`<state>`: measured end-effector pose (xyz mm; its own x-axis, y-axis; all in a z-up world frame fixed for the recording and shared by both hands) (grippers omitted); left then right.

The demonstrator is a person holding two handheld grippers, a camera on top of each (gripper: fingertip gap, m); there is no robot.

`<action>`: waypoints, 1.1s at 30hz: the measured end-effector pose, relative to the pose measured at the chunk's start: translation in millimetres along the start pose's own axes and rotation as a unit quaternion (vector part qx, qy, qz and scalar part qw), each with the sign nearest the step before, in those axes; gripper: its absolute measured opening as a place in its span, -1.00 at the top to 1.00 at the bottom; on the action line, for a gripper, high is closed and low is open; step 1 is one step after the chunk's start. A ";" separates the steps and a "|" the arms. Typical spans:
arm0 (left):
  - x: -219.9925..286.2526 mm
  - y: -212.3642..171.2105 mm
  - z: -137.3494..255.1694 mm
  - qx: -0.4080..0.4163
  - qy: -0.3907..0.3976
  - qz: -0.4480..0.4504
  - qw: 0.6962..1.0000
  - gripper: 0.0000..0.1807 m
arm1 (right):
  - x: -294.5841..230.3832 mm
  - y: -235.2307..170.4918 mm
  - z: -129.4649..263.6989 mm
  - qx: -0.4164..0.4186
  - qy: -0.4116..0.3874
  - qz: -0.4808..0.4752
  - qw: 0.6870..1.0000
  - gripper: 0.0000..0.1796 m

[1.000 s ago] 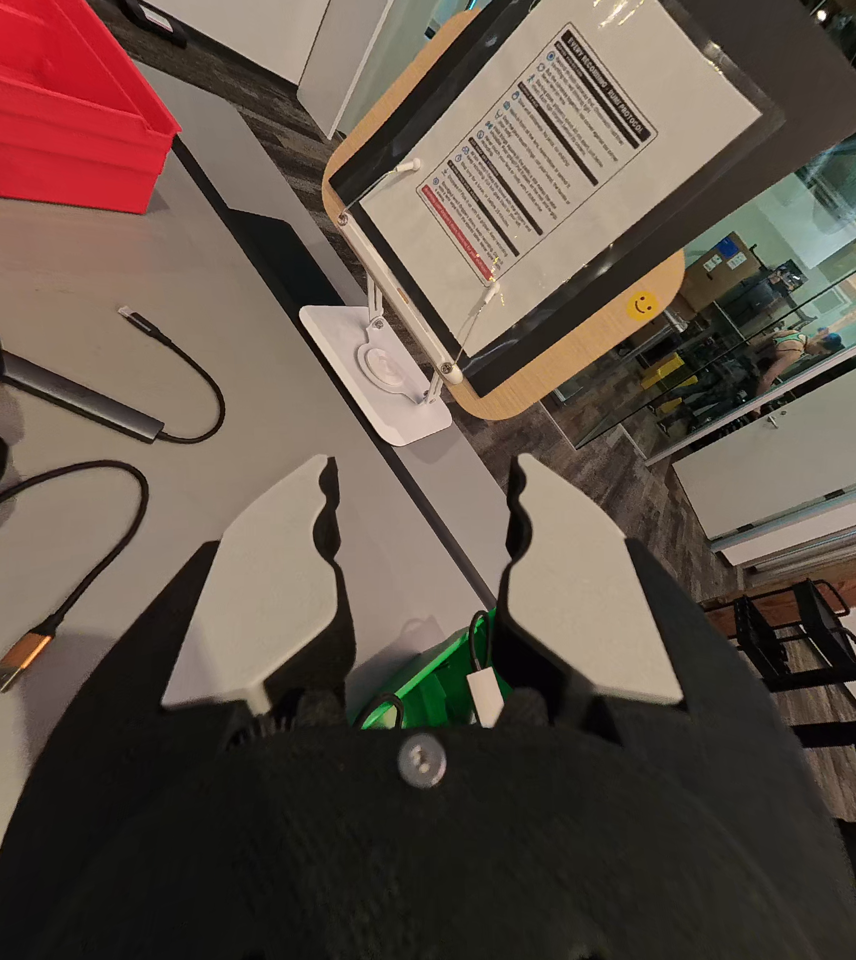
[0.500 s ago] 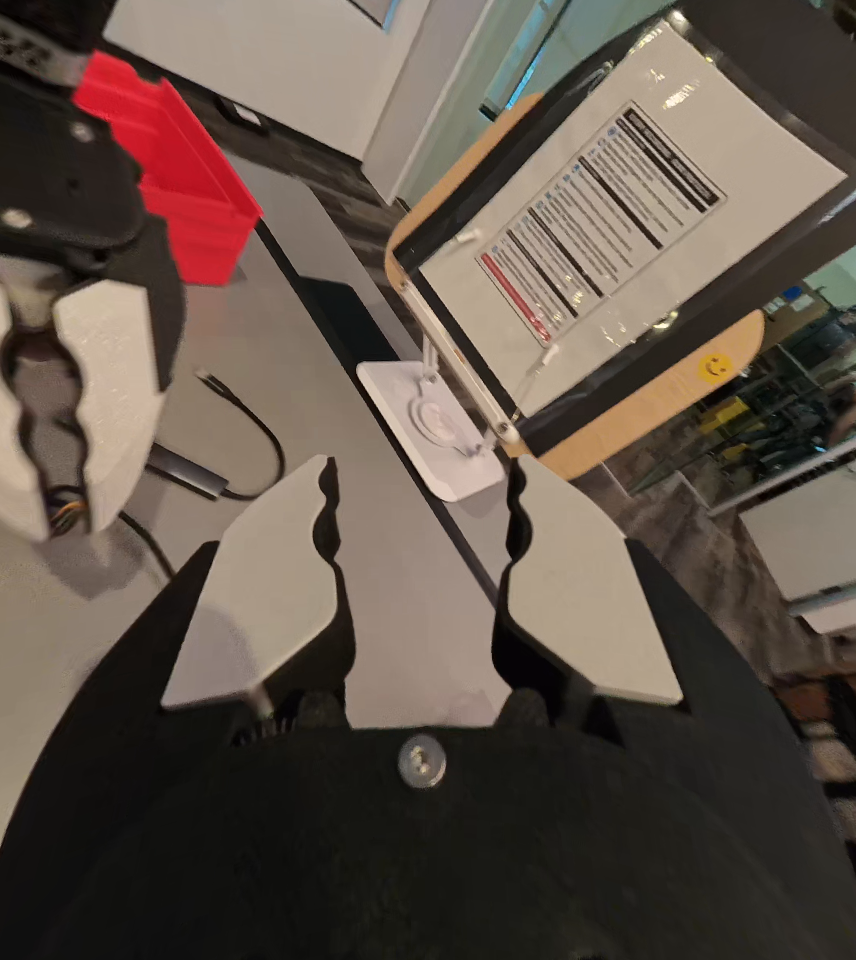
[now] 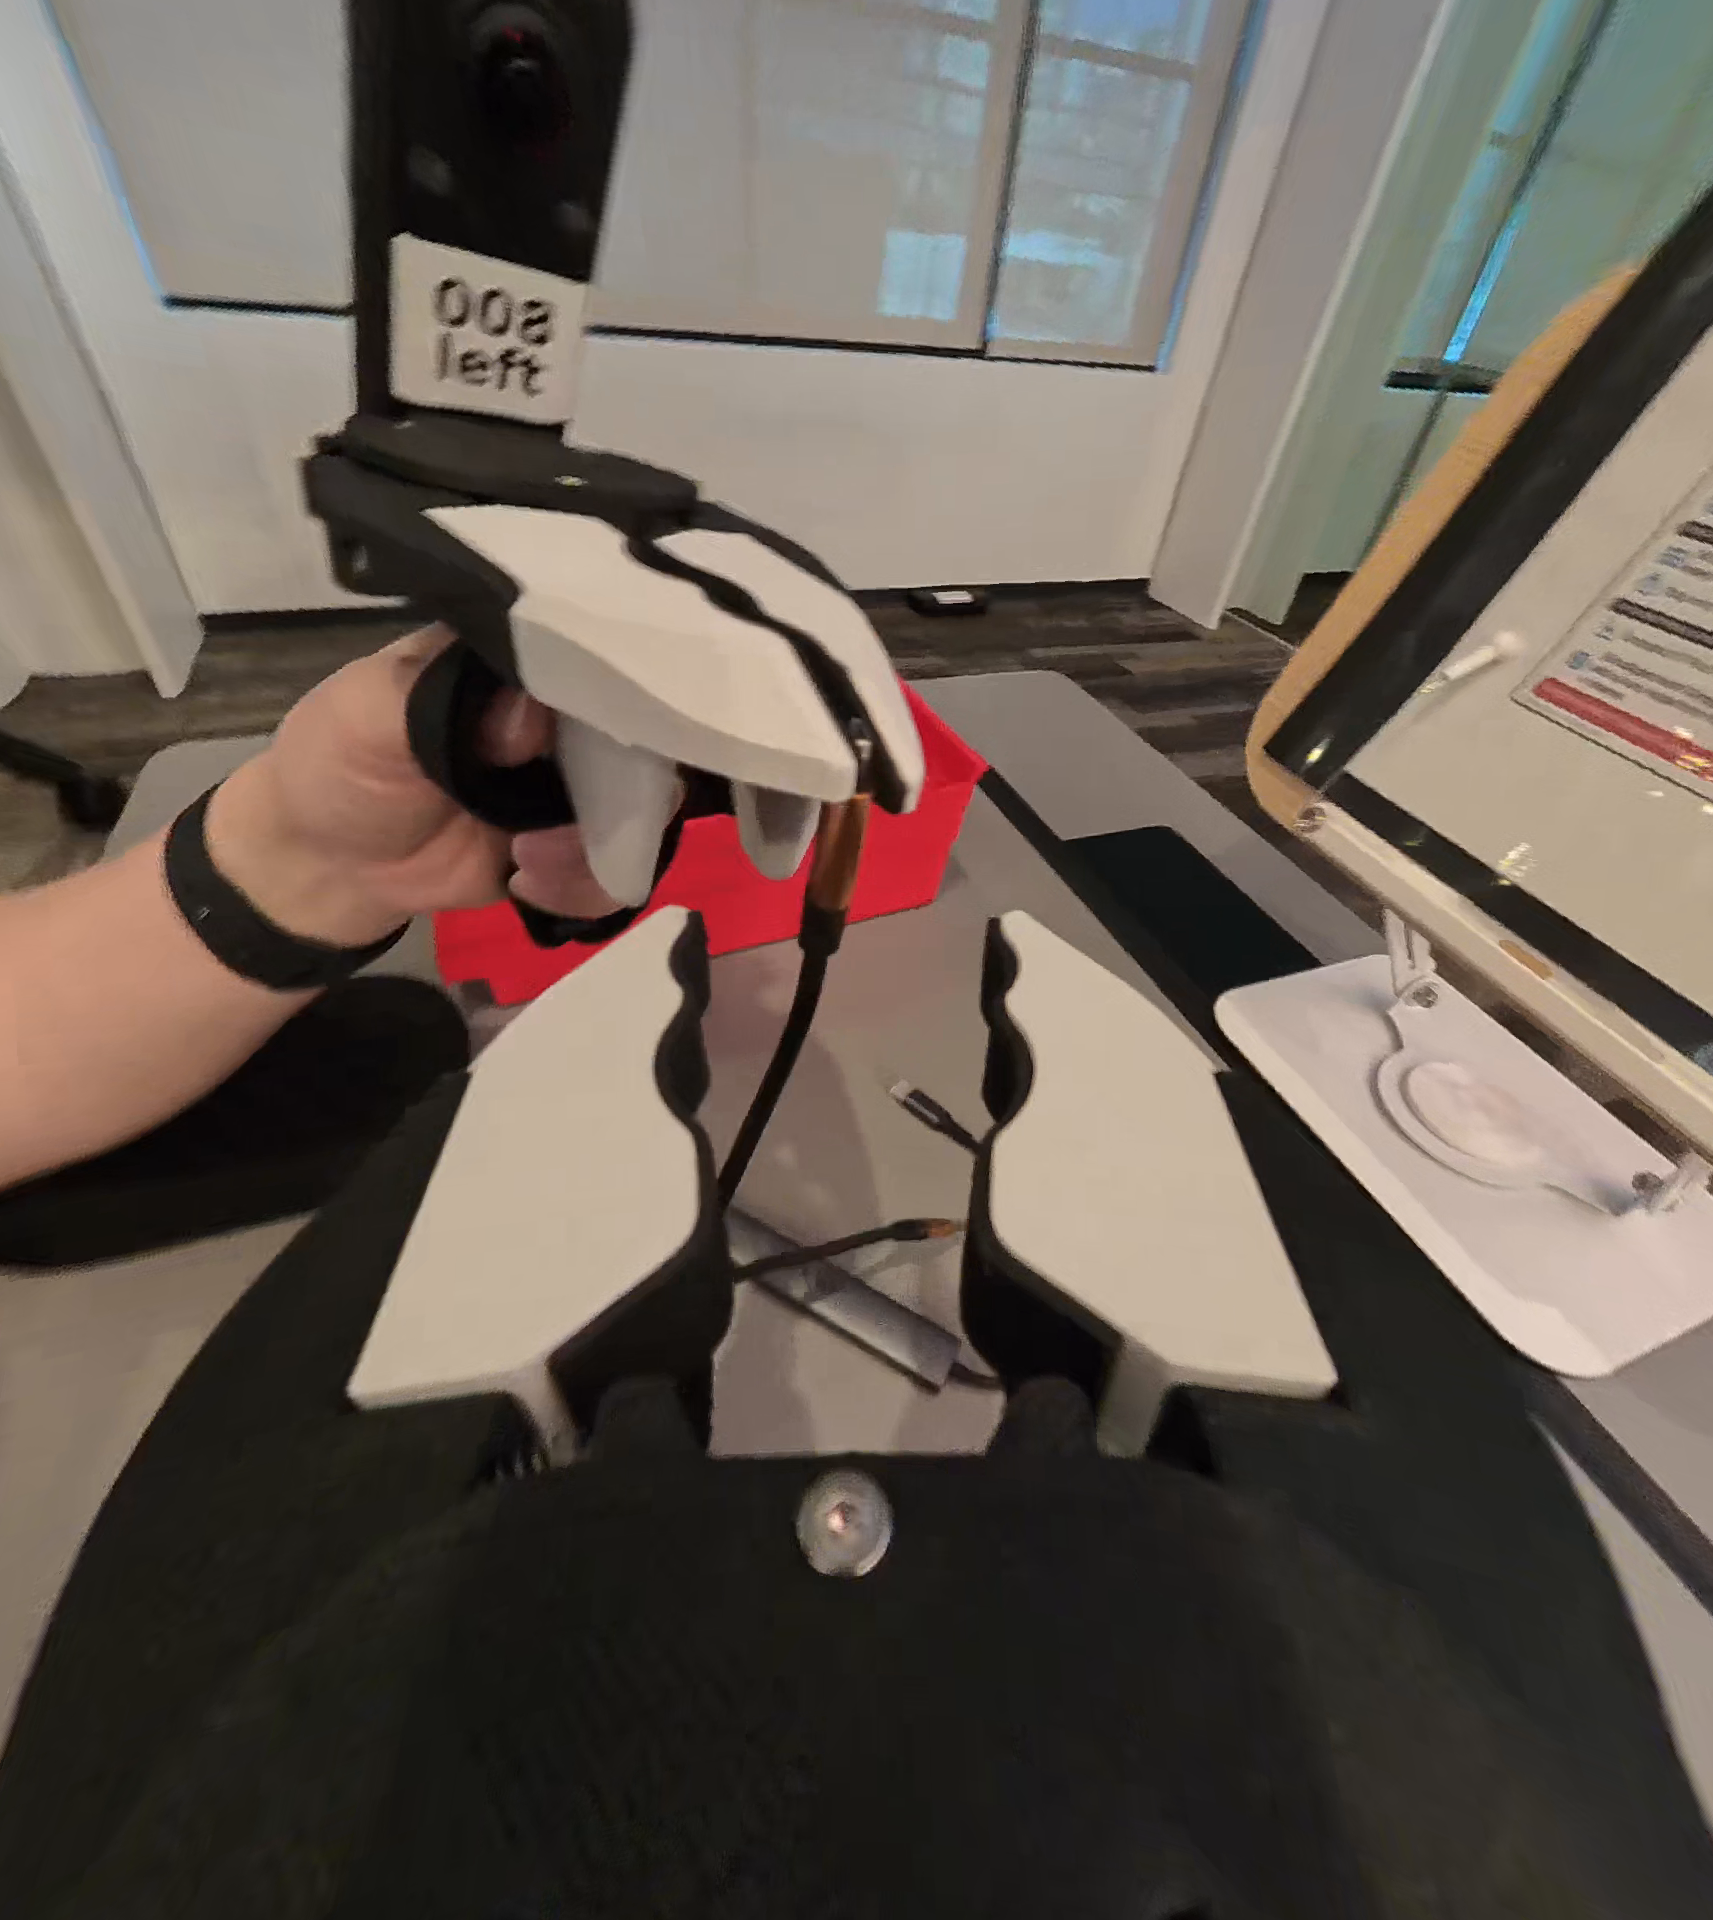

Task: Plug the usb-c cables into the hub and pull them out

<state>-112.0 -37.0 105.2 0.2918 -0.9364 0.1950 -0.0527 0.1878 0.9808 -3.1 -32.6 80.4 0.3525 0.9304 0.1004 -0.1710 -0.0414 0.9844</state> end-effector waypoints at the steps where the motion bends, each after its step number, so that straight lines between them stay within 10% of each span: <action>1: -0.6 1.7 2.0 0.006 0.005 0.003 1.000 0.93 | 0.3 1.5 -2.0 0.005 -0.014 -0.005 1.000 0.57; 3: -0.9 5.9 5.3 0.022 0.007 0.014 1.000 0.91 | -2.5 5.7 -2.4 0.020 -0.018 0.001 1.000 0.86; 14: 8.2 8.4 25.5 -0.053 -0.061 0.004 0.997 0.49 | -14.2 20.6 24.9 -0.058 -0.003 0.054 0.997 0.92; 30: 20.4 -12.7 8.3 -0.161 -0.070 -0.058 0.983 0.93 | -33.2 8.3 15.7 -0.141 0.006 0.190 0.971 0.91; 33: 25.8 -0.9 13.7 -0.124 -0.083 -0.026 0.988 0.93 | -39.7 15.2 28.9 -0.112 0.004 0.261 0.959 0.65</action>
<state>-117.5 -65.3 109.4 0.1268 -0.9786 0.1620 0.2011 0.1853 0.9619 6.9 -80.7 95.6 0.1585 0.8073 0.5684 -0.5152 -0.4235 0.7451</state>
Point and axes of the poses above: each gripper's, where its closed fingertips meet, z back along the fingers, y out of its top, x = y × z across the jaws, the point moved 7 cm from there along z, back along the fingers, and after that the axes turned 1 degree about z, right-handed, at the moved point
